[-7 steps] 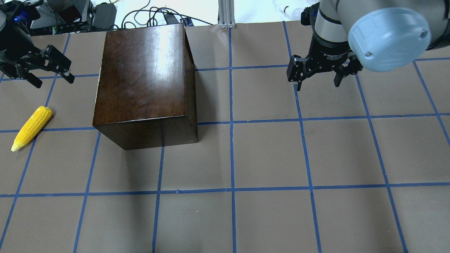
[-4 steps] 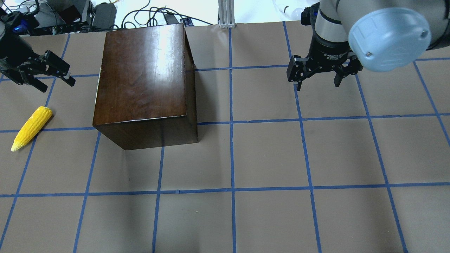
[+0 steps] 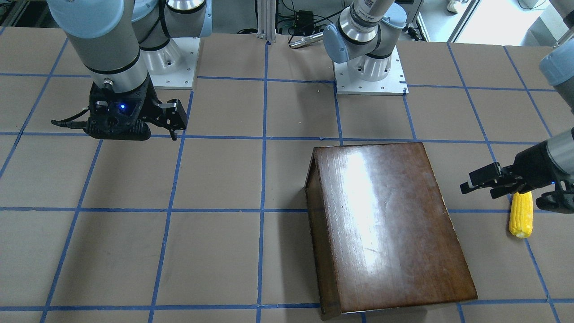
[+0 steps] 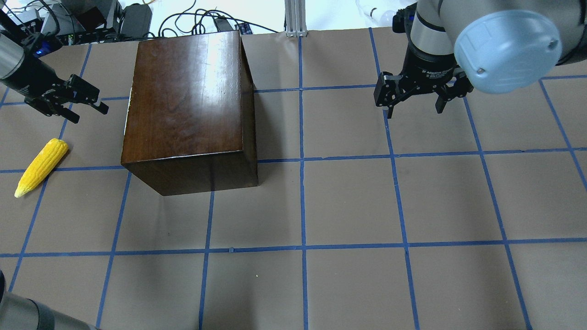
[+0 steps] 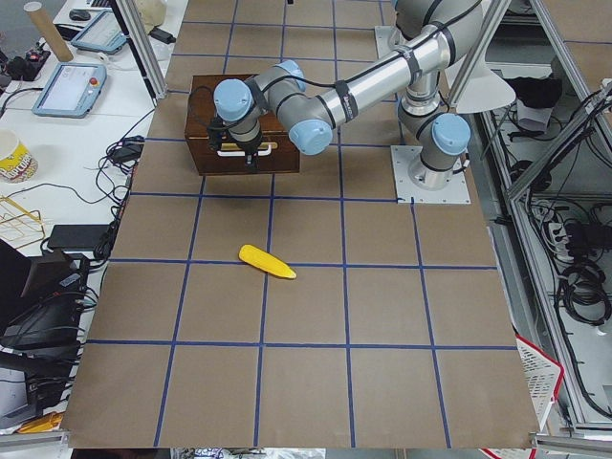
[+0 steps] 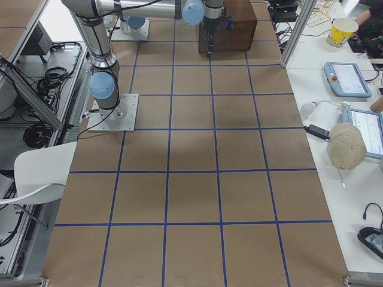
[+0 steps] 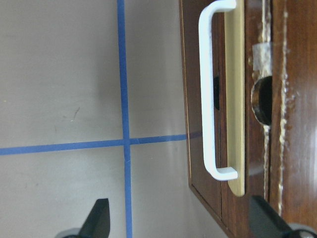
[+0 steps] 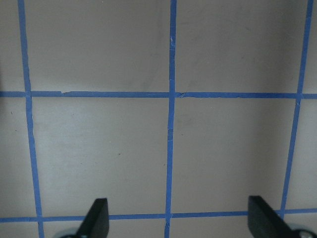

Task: Open drawer and put corn inside
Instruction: 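Move the left gripper down beside the cabinet toward the white drawer handle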

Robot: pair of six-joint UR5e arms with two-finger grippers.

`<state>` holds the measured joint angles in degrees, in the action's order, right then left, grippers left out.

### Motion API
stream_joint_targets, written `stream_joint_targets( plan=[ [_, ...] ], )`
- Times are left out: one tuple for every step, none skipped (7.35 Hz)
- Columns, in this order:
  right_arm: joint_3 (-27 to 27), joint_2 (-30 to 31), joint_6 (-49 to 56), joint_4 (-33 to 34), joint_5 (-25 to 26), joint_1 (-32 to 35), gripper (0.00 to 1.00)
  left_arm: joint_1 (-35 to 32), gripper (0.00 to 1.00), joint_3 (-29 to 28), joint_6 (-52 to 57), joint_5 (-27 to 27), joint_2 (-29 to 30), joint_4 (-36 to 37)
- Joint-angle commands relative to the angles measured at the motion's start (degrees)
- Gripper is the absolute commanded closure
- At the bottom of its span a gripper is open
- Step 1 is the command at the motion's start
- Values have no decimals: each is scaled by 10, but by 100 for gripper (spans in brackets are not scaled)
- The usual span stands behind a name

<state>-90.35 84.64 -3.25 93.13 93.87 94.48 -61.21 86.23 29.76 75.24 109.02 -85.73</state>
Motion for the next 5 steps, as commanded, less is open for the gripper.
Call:
stream_joint_targets(
  plan=[
    [0, 0, 0, -1, 0, 0, 0, 0, 0, -3, -1, -18, 25, 11],
    [0, 0, 0, -1, 0, 0, 0, 0, 0, -5, -8, -25, 35, 11],
    [0, 0, 0, -1, 0, 0, 0, 0, 0, -6, -9, -26, 41, 11],
    [0, 0, 0, 0, 0, 0, 0, 0, 0, -5, -9, -26, 44, 11],
    [0, 0, 0, -1, 0, 0, 0, -1, 0, -5, -8, -26, 51, 14]
  ],
)
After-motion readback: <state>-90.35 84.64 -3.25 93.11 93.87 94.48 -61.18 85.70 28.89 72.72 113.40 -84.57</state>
